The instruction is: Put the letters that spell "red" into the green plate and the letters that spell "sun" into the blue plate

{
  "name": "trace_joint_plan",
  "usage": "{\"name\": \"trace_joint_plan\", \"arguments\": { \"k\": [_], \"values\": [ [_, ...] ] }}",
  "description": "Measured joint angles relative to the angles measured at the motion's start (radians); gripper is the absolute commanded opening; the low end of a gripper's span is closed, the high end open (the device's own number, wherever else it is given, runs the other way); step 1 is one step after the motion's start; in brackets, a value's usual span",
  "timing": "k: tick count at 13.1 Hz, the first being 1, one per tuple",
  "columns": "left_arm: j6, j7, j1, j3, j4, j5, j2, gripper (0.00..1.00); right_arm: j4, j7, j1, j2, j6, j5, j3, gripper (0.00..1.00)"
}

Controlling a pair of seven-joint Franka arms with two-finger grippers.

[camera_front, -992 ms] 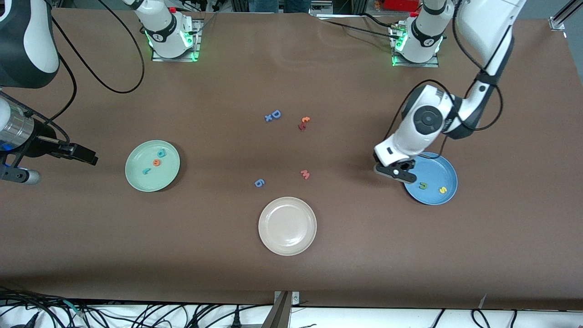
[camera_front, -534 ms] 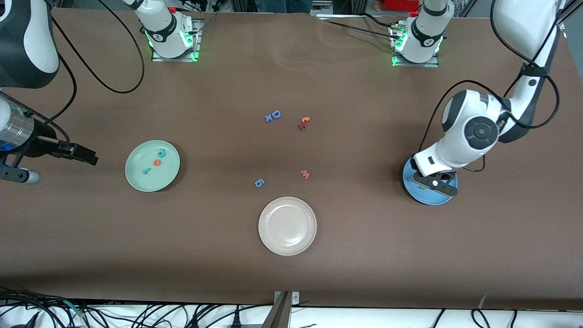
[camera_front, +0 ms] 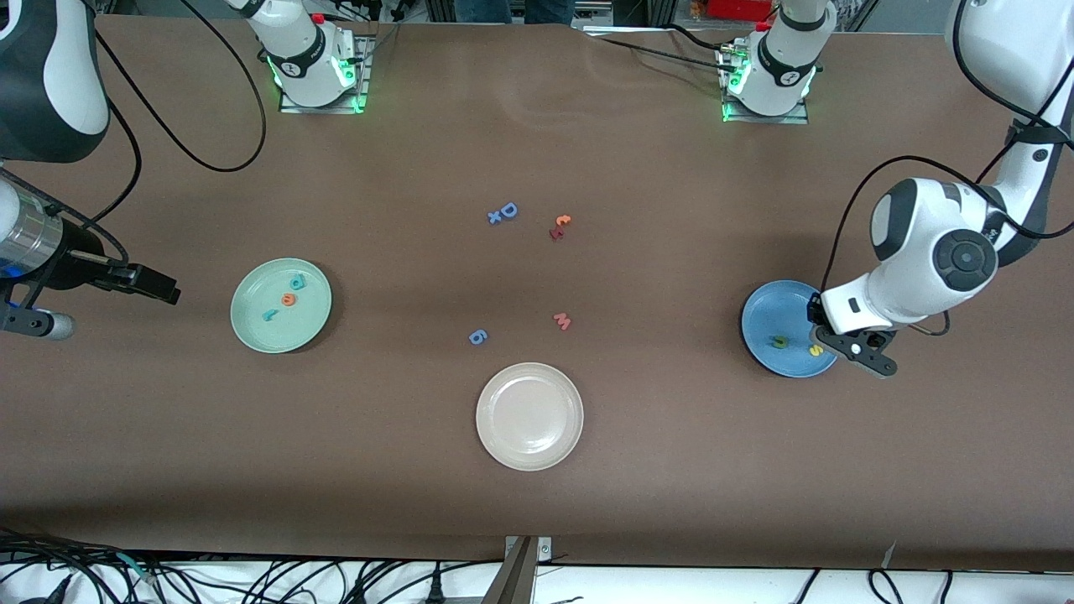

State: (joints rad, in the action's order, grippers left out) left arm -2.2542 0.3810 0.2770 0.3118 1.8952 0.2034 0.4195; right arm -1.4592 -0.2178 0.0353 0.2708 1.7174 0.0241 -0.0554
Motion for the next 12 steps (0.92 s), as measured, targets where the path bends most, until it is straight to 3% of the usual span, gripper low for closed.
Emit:
{"name": "trace_joint_plan", "arguments": {
  "k": [2,3,4,12],
  "values": [
    [-0.001,0.001,0.002,0.001,-0.011,0.0,0.029,0.44,0.0,0.0,0.0,0.0,0.0,0.0,0.0,1.0],
    [-0.002,0.0,0.001,0.002,-0.018,0.0,0.045,0.64,0.0,0.0,0.0,0.0,0.0,0.0,0.0,1.0],
    [-0.002,-0.001,0.001,0.003,-0.026,0.0,0.06,0.97,0.0,0.0,0.0,0.0,0.0,0.0,0.0,1.0],
    [-0.002,-0.064,-0.002,0.007,-0.054,-0.029,0.079,0.99,0.0,0.0,0.0,0.0,0.0,-0.002,0.0,1.0]
  ]
}}
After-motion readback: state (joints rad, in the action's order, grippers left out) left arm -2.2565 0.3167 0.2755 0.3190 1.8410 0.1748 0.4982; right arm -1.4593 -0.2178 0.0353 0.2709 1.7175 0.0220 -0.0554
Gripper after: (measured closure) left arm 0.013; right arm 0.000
